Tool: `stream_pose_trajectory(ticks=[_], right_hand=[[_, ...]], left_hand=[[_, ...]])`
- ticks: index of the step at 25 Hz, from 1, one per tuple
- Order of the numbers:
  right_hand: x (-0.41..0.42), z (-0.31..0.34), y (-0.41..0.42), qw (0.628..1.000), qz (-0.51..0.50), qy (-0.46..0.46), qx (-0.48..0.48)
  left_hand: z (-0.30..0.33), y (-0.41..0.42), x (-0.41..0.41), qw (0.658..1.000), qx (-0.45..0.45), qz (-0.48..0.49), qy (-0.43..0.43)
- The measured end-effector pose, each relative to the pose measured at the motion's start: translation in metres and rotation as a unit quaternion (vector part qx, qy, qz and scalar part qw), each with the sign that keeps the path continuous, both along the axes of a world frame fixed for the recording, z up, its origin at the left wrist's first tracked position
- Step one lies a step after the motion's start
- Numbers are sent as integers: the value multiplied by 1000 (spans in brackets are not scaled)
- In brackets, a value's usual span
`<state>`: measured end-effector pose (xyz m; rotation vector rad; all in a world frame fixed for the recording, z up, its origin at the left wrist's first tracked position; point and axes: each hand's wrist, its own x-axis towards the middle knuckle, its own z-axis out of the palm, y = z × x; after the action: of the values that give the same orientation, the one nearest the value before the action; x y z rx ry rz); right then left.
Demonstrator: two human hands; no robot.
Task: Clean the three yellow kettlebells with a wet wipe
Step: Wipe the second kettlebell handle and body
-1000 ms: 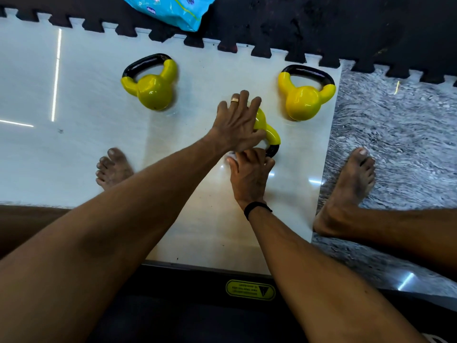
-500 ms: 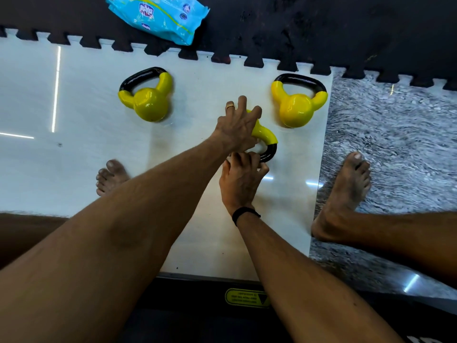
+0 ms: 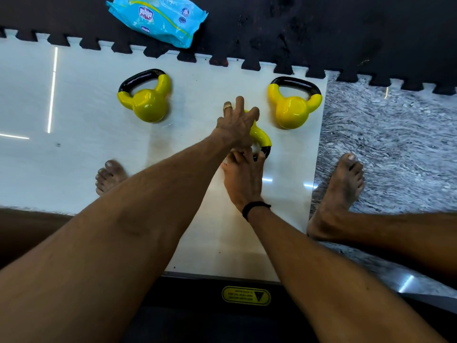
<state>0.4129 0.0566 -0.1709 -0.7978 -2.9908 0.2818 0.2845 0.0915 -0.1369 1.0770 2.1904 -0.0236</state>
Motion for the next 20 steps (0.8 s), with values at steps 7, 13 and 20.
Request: stream_pose_trajectory(ticks=[7,13,20], right_hand=[[31,-6,85,956,252,43,146],[29,12,158,911,357,28,205],[31,-5,106,946,280,37,161]], left_hand=[[1,0,-2,1000,0,-2,-21],[0,1,-1,1000,7,-1,-16],[1,1,-4,999,5,-35,20]])
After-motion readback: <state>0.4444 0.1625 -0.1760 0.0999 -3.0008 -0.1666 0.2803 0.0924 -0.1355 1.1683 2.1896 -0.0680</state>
